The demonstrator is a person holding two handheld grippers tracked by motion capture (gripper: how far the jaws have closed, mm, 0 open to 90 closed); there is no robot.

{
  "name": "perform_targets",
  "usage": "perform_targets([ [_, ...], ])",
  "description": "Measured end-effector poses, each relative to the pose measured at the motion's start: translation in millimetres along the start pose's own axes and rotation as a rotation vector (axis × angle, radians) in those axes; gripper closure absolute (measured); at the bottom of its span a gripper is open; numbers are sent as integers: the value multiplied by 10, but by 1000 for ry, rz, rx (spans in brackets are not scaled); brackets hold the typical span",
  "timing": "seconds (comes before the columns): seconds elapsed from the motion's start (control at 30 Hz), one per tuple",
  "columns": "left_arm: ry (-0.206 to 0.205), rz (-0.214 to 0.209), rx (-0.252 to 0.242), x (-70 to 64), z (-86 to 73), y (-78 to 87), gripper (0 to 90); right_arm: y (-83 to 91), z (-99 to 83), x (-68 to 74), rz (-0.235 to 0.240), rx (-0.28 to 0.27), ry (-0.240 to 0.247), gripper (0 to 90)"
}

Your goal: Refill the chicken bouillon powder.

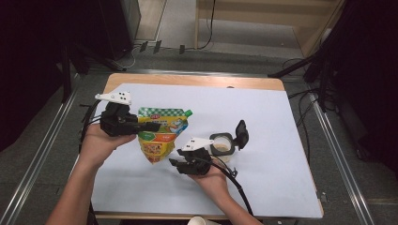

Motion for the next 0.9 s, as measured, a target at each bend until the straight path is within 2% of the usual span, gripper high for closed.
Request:
perform_targets([
  [0.13,1,-11,4,-44,15,-11,900,-49,-28,-9,-10,16,-7,543],
  [0.23,31,-31,9,-66,25,-33,900,-66,-40,-26,-23,10,-8,545],
  [0.33,45,-52,9,-122,49,-55,900,-83,-63,-40,-22,-21,-28,576],
  [0.53,48,-85,-7,-202,82,-57,900,-105,-111,-57,-54,-21,-32,600],
  [0.63,60,-108,-24,-252,104,-49,900,-106,-126,-73,-74,-42,-35,605],
  [0.73,67,-123,-27,-290,115,-62,900,-93,-118,-69,-72,-66,-53,611],
  [0.77,74,-125,-28,-290,116,-72,900,-71,-91,-35,-85,-93,-31,620],
  [0.8,73,-113,-23,-280,113,-81,900,-71,-91,-35,-85,-93,-31,620],
  [0.83,76,-101,-32,-269,110,-87,900,-37,-59,-1,-104,-112,1,658],
  [0.87,75,-97,-39,-258,109,-90,900,-37,-59,-1,-104,-112,1,658],
  [0.9,71,-91,-42,-253,108,-93,900,-20,-55,29,-130,-105,44,654],
])
Point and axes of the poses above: each handheld gripper's, and its own axes: y roughly backward along the jaws, z roughly out of its top, x roughly to its left, the point moved 4 cm from there along -y, roughly forward along the jaws, and after that the axes turned 6 degrees about y, right-handed, at the moved point
